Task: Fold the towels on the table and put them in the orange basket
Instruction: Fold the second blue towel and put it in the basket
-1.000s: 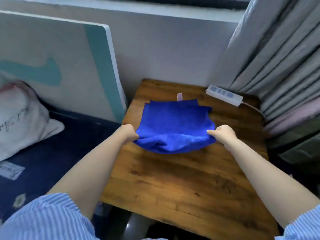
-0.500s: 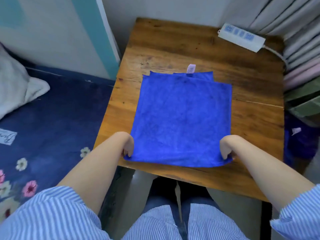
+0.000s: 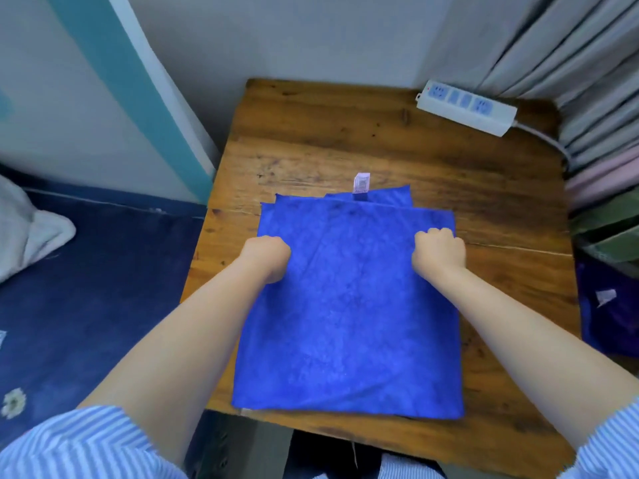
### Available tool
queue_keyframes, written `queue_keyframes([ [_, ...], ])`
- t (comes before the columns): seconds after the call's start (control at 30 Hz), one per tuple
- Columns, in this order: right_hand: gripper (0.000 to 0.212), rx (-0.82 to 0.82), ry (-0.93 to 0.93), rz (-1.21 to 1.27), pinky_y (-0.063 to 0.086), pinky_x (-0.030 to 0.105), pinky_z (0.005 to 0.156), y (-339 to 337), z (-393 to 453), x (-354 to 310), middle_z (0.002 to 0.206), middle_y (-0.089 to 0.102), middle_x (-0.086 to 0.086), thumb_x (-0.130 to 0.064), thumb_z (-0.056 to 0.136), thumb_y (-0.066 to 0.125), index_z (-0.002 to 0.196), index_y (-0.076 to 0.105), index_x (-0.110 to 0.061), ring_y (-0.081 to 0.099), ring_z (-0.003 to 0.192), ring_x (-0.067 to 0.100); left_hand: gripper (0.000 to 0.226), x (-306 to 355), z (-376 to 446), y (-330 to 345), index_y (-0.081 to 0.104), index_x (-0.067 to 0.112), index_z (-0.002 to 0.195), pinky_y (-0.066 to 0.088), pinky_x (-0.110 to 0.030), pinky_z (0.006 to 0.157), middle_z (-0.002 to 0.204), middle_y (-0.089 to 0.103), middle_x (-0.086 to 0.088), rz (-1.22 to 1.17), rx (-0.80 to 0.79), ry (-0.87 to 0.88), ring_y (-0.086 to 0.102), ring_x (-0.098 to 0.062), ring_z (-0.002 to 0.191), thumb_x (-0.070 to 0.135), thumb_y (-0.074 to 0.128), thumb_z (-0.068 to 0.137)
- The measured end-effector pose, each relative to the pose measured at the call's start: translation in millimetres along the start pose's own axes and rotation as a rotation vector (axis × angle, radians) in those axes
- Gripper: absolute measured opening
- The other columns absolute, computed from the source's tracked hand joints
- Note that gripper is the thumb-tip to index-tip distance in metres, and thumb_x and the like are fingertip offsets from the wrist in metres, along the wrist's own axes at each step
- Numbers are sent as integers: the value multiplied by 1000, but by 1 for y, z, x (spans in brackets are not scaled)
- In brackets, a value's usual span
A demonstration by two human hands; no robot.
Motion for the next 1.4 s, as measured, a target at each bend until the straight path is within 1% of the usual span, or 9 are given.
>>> queue_keyframes([
  [0.23,35,134,-128,234,35,40,94,-3,61,-1,122,53,13,-14,88,48,121,50,-6,41,117,32,24,7,67,-41,51,3,108,37,-35,71,116,52,-13,-284,387,-37,45,-29,112,6,37,89],
  [0.43,28,54,-162,90,29,38,95,3,83,1,110,54,7,-14,83,49,111,54,-12,43,110,28,35,0,97,-32,48,14,121,31,-34,93,124,50,-6,-247,401,-88,40,-25,119,8,41,88],
  [0.63,13,-126,-199,85,26,33,79,-3,82,13,86,43,0,-16,76,54,68,46,-21,39,94,23,2,-12,58,-51,64,2,64,49,-34,57,59,58,-15,-278,748,174,59,-31,57,1,62,64],
  [0.73,30,-273,-277,176,29,29,69,-8,76,16,66,39,-6,-14,75,55,59,31,-23,41,78,23,23,-23,38,-34,66,-1,72,51,-34,56,63,62,-16,-407,574,261,62,-32,57,9,45,76],
  [0.87,13,-426,-410,68,37,31,66,-25,73,16,79,58,6,-12,78,57,71,47,-15,51,81,26,19,-40,27,-13,64,-4,102,45,-31,74,97,68,-19,-581,427,213,64,-32,92,1,53,88],
  [0.97,16,-366,-478,198,30,25,57,-48,75,6,71,54,1,-11,79,61,67,53,-16,50,78,23,23,-51,18,-1,63,-2,110,36,-22,78,108,67,-16,-707,392,152,60,-28,102,4,52,90],
  [1.1,6,-96,-548,403,33,24,89,-64,79,-25,117,53,11,-5,77,63,82,66,-5,45,115,27,23,-43,4,9,64,6,109,33,-16,74,107,67,-9,-675,251,273,59,-23,102,7,50,91],
  [1.23,8,-191,-540,380,14,30,112,-53,94,-61,154,14,11,-5,79,60,83,63,-11,7,143,22,27,-42,-2,12,59,17,116,27,-16,67,107,62,-4,-525,178,290,55,-19,102,13,43,94],
  [1.4,3,-243,-615,346,39,29,91,-42,95,-72,122,55,13,-4,77,59,78,57,-3,50,113,28,29,-66,-7,6,58,18,121,36,-20,78,110,61,-1,-560,314,190,54,-17,106,16,43,96],
])
Point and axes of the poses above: each hand's wrist, its own z-axis towards the middle knuckle, its own y-axis out of the palm, x = y × z, the point moved 4 cm from there along z, towards the middle knuckle
